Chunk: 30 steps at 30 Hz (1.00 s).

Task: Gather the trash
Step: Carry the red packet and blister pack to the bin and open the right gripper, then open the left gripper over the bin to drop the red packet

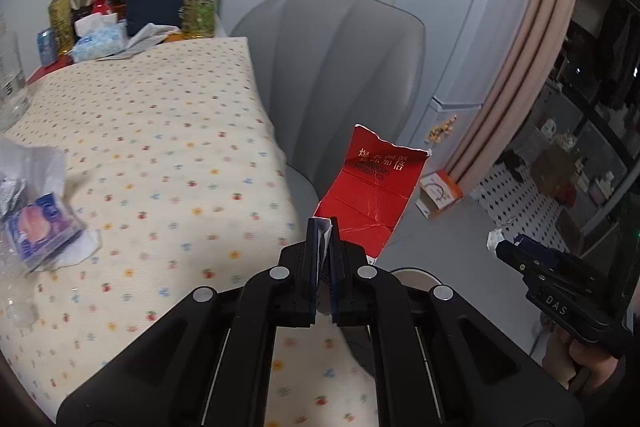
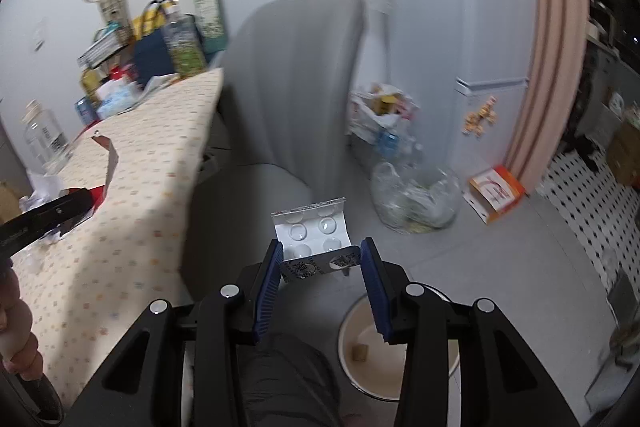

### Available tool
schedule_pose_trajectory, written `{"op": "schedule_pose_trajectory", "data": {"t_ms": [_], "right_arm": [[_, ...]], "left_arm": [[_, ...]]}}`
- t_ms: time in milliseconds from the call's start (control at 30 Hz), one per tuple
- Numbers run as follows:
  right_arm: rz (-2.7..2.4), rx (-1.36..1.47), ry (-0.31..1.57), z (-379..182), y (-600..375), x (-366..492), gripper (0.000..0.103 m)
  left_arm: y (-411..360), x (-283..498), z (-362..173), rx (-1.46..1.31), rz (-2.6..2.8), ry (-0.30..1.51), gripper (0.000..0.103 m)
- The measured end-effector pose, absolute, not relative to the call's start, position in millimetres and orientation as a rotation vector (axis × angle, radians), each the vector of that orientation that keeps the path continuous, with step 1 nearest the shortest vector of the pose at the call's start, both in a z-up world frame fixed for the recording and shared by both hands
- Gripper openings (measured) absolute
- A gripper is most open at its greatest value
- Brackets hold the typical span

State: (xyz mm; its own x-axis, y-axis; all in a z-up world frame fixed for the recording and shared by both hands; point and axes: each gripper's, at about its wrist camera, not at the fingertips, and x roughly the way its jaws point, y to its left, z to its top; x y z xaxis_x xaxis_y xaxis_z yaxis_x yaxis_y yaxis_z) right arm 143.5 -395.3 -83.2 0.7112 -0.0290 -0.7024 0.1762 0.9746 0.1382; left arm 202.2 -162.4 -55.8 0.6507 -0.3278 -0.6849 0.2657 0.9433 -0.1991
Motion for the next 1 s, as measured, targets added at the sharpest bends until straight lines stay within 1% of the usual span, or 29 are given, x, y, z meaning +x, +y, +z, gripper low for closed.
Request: {"op": "schedule_pose_trajectory", "data": {"t_ms": [200, 267, 300, 333, 567, 1000], "right_arm": [[-0.198, 0.264, 0.792, -105.1, -436.5, 143.2, 0.041], [-0.209, 0.297, 0.794, -112.9, -449.6, 143.6, 0.053], [-0.214, 0.321, 0.794, -116.3, -457.4, 142.6, 0.065], [-0.218, 0.335, 0.788, -118.0, -462.6, 140.6, 0.069], [-0.276, 0.376, 0.771, -122.7, -499.5, 120.4, 0.069], [-0.412, 0.441, 0.702, -109.5, -561.0, 68.4, 0.070]], "left_arm": [[-201.7, 210.5, -66.8, -0.047, -0.394, 0.840, 0.005], [-215.8, 212.5, -71.0, -0.031, -0.415, 0.857, 0.005], [-221.7, 213.6, -73.2, -0.024, -0.424, 0.864, 0.005], [-230.1, 214.6, -76.1, -0.015, -0.438, 0.874, 0.005], [-277.2, 217.3, -91.2, 0.035, -0.503, 0.919, 0.005], [-365.3, 210.5, -118.7, 0.128, -0.660, 0.989, 0.006]]}}
